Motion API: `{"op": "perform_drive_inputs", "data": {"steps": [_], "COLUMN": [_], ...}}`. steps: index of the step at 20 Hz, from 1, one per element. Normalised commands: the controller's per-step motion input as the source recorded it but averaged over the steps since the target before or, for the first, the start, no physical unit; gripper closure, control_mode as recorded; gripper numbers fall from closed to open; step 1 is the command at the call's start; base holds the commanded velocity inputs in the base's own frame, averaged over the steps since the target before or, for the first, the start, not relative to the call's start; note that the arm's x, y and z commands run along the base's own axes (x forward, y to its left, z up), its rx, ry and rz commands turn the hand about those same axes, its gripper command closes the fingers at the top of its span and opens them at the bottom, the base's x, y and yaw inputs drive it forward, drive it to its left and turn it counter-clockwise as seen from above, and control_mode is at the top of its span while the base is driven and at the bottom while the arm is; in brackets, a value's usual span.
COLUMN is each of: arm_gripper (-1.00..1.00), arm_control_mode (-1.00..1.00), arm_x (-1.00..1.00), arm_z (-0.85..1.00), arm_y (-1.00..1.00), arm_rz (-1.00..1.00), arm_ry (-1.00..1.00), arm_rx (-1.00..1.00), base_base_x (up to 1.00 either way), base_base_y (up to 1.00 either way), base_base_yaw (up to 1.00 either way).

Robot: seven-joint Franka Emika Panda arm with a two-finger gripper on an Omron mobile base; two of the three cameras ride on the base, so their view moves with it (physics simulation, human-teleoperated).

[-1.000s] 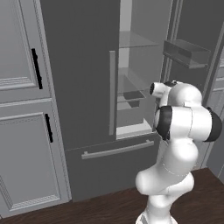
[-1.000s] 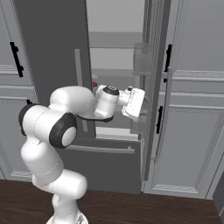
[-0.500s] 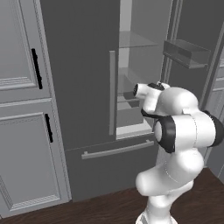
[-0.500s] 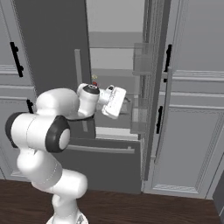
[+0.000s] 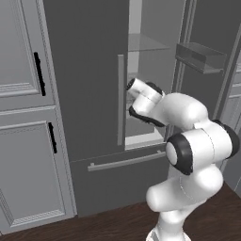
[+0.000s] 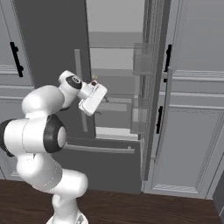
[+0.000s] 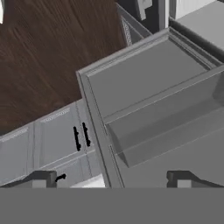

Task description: Take the strawberry from the fridge and place it on top of the pancake, located on the dining counter.

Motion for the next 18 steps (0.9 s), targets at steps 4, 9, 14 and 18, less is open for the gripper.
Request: {"op": "perform_drive_inputs", "data": {"steps": [4, 9, 14, 18], "arm_gripper": [-1.00, -1.00, -1.00, -1.00], "arm_control_mode": [-1.00, -1.00, -1.00, -1.00], "arm_x": [-0.11, -0.01, -0.15, 0.16], "arm_z": [-0.01, -0.03, 0.11, 0.23], "arm_y": [1.00, 0.74, 0.52, 0.07], "arm_rz": [-0.12, -0.29, -0.43, -0.58], "arm_ry": [-0.33, -0.52, -0.75, -0.76], "arm_rx": [0.46, 0.52, 0.44, 0.56], "base_base_x": [0.00, 0.00, 0.00, 0.00], "base_base_y": [0.00, 0.00, 0.00, 0.00], "base_base_yaw": [0.00, 0.00, 0.00, 0.00]}}
